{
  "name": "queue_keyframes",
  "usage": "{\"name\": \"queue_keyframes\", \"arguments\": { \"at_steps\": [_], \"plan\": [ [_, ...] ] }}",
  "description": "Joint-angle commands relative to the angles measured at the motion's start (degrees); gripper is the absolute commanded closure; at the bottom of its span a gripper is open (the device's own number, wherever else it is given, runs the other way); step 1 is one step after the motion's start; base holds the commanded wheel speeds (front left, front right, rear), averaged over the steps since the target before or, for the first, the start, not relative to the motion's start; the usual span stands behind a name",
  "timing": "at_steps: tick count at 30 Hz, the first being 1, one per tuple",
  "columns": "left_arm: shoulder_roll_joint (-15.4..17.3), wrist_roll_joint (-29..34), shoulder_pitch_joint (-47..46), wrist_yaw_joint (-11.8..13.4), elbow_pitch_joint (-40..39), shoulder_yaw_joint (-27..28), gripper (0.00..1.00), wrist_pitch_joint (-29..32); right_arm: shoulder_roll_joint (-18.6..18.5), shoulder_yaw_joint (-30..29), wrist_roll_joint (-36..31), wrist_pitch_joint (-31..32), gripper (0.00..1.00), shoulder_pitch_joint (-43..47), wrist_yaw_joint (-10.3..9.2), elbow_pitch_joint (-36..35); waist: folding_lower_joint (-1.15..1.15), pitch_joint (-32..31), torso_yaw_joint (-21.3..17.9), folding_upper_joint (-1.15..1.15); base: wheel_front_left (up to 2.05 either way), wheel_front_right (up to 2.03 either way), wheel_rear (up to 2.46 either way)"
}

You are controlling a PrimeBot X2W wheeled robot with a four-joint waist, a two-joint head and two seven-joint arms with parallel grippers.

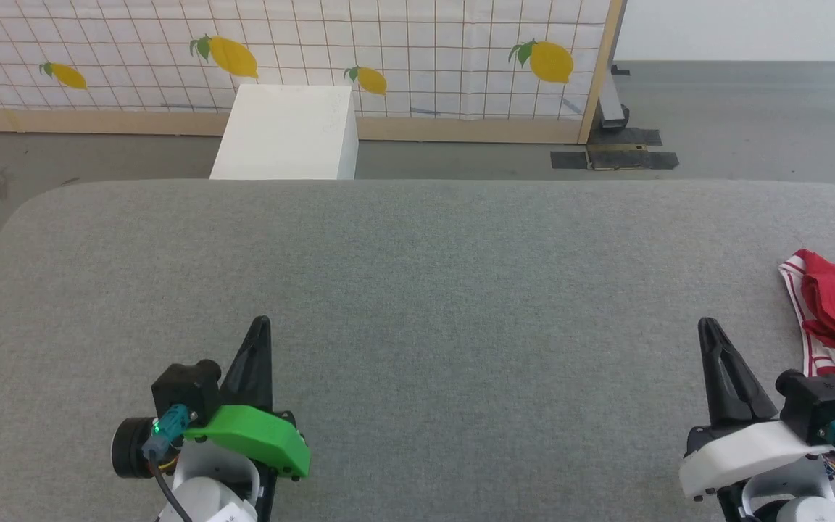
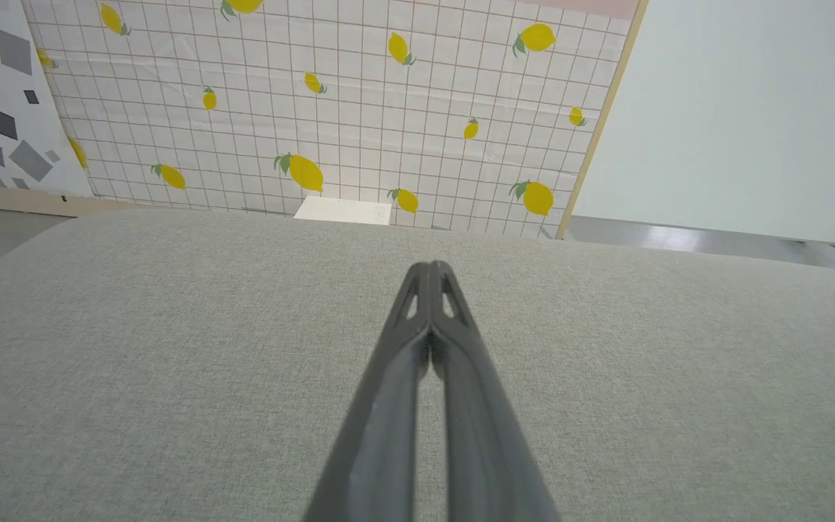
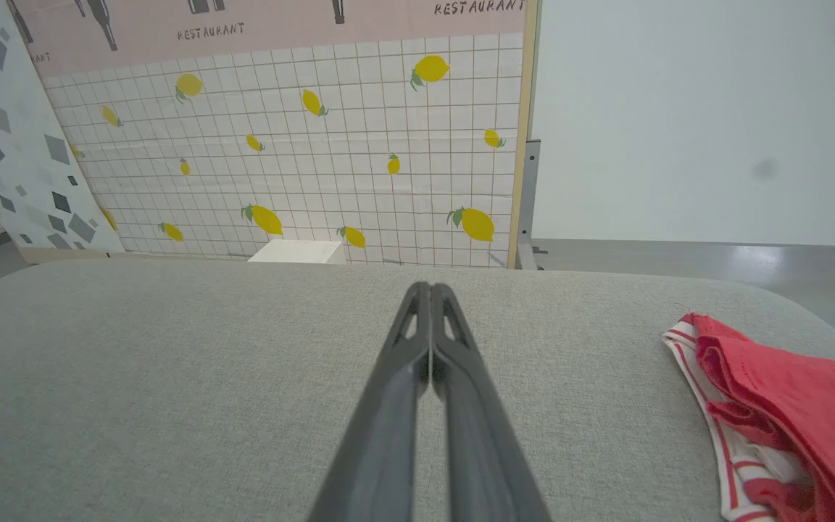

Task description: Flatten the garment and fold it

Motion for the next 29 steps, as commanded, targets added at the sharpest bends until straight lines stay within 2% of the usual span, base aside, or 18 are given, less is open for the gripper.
{"name": "queue_keyframes", "arguments": {
  "at_steps": [1, 29],
  "plan": [
    [-0.10, 1.03, 0.88, 0.41, -0.55, 0.21, 1.00, 0.39, 0.04, 0.22, -0.74, 0.21, 1.00, -0.35, -0.03, -0.42, 0.00, -0.01, -0.04, 0.00, 0.00, 0.00, 0.00],
    [-0.17, 4.42, 2.59, 1.22, -4.36, 1.62, 1.00, 3.68, 0.07, 1.27, -2.41, 2.24, 1.00, -0.60, -0.05, -1.03, 0.00, -0.29, -0.91, 0.00, 0.00, 0.00, 0.00]
  ]
}}
